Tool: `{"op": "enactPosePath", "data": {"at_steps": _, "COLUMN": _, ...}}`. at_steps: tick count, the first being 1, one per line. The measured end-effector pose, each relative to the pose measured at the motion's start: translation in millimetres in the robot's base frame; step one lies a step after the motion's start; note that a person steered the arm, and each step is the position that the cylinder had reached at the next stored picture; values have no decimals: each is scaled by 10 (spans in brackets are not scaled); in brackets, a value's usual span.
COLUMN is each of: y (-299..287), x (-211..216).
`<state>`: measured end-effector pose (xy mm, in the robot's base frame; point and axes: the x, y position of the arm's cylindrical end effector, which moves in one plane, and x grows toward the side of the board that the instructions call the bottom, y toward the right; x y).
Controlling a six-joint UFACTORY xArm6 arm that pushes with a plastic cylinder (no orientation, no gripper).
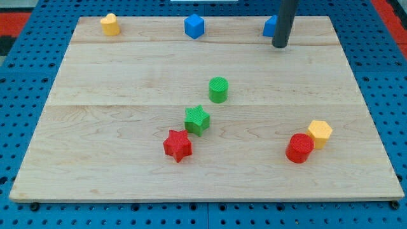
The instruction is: Push the red star towards the center left of the board
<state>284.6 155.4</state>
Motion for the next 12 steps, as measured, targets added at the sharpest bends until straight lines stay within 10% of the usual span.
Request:
{"op": "enactPosePath", "data": {"at_steps": 3, "y": -102, "x": 354}}
{"op": "enactPosePath", "data": {"at_steps": 8, "y": -1302, "x": 2761}}
{"op": "enactPosePath", "data": {"at_steps": 10, "y": -2149, "x": 1666}}
{"op": "enactPosePath", "data": {"at_steps": 12, "y": -1880, "x": 1670}}
